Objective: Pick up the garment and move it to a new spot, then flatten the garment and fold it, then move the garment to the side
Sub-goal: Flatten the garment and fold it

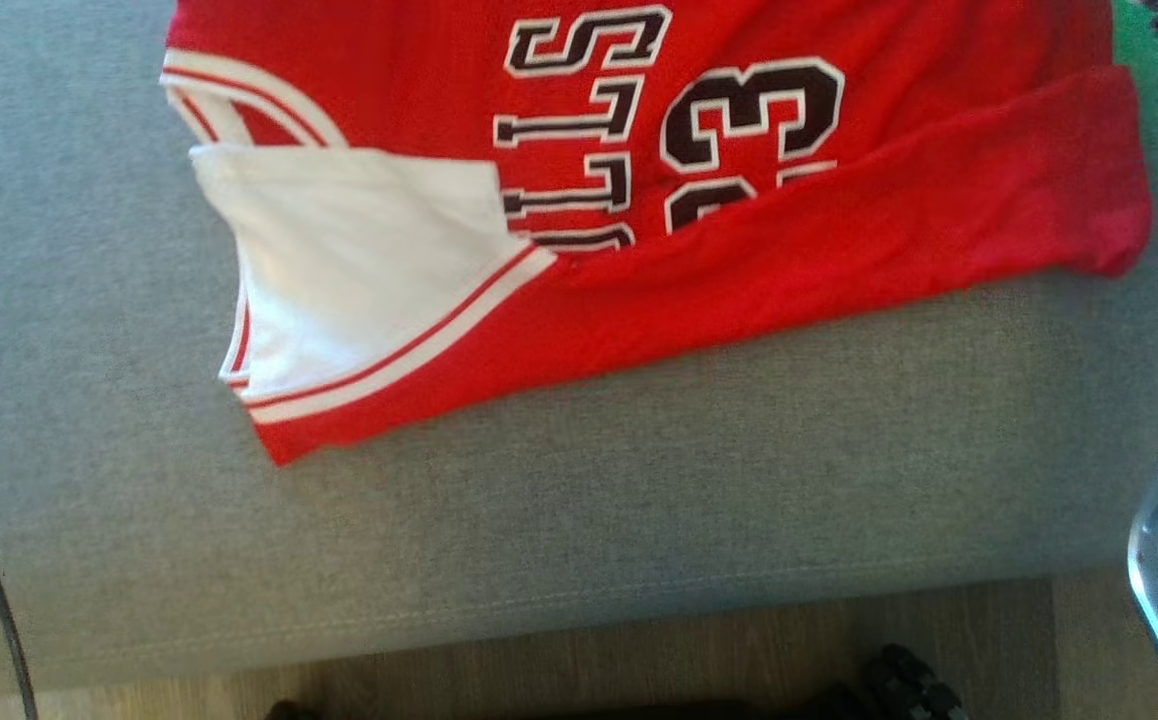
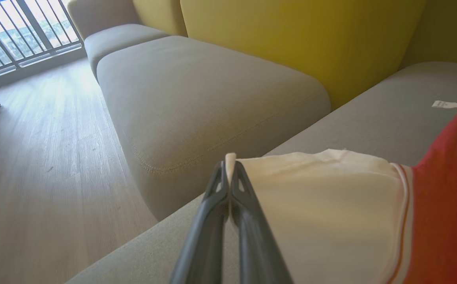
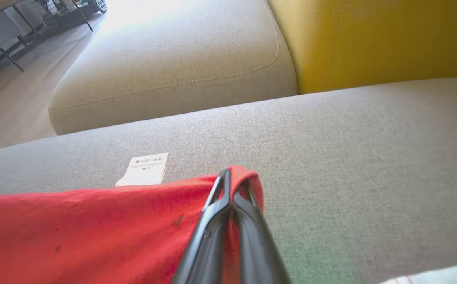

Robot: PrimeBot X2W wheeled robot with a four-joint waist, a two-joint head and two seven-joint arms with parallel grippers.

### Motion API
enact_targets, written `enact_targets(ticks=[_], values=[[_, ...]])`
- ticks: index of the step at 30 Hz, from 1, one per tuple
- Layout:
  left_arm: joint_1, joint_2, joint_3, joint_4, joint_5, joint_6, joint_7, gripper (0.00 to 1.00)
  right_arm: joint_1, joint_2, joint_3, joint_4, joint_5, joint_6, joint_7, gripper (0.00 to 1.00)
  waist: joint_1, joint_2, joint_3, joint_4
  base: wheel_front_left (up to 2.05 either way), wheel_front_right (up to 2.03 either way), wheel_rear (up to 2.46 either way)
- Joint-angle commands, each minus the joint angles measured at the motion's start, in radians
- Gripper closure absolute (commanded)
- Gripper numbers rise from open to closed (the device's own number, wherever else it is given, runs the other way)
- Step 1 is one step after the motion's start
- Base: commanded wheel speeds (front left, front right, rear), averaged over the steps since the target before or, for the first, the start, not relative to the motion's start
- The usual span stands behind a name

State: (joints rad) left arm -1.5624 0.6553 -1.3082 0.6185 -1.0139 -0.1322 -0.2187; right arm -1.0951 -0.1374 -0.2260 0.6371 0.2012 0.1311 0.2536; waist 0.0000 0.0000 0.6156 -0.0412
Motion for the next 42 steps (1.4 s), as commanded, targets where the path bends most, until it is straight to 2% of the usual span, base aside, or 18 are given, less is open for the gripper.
enact_targets(ticks=[1, 6, 10, 19, 28, 34, 42], values=[[-0.063, 0.037, 0.048, -0.008, 0.013, 0.002, -0.013, 1.00, -0.004, 0.000, 0.007, -0.043, 0.008, 0.000, -0.003, 1.00, 0.0000, 0.0000, -0.005, 0.007, 0.00, 0.00, 0.00], [-0.031, 0.065, 0.068, -0.085, 0.017, 0.002, -0.041, 1.00, 0.040, -0.027, 0.024, -0.081, 0.040, 0.000, 0.021, 1.00, 0.0000, 0.0000, -0.022, 0.030, 0.00, 0.00, 0.00], [0.041, 0.104, 0.121, -0.188, 0.036, 0.002, -0.043, 1.00, 0.096, -0.054, 0.032, -0.131, 0.062, 0.000, 0.047, 1.00, 0.0000, 0.0000, -0.035, 0.046, 0.00, 0.00, 0.00], [0.349, 0.211, 0.267, -0.452, 0.063, 0.002, -0.043, 1.00, 0.284, -0.100, 0.023, -0.272, 0.115, 0.000, 0.113, 1.00, 0.0000, 0.0000, -0.092, 0.079, 0.00, 0.00, 0.00], [0.634, 0.272, 0.382, -0.664, 0.113, 0.042, -0.043, 1.00, 0.434, -0.133, 0.007, -0.376, 0.131, 0.000, 0.197, 1.00, 0.0000, 0.0000, -0.121, 0.098, 0.00, 0.00, 0.00], [0.786, 0.252, 0.379, -0.721, 0.130, 0.053, -0.043, 1.00, 0.503, -0.148, 0.005, -0.426, 0.125, 0.000, 0.248, 1.00, 0.0000, 0.0000, -0.121, 0.110, 0.00, 0.00, 0.00], [0.878, 0.211, 0.381, -0.691, 0.130, 0.047, -0.043, 1.00, 0.540, -0.158, 0.014, -0.464, 0.115, 0.000, 0.317, 1.00, 0.0000, 0.0000, -0.123, 0.120, 0.00, 0.00, 0.00]])
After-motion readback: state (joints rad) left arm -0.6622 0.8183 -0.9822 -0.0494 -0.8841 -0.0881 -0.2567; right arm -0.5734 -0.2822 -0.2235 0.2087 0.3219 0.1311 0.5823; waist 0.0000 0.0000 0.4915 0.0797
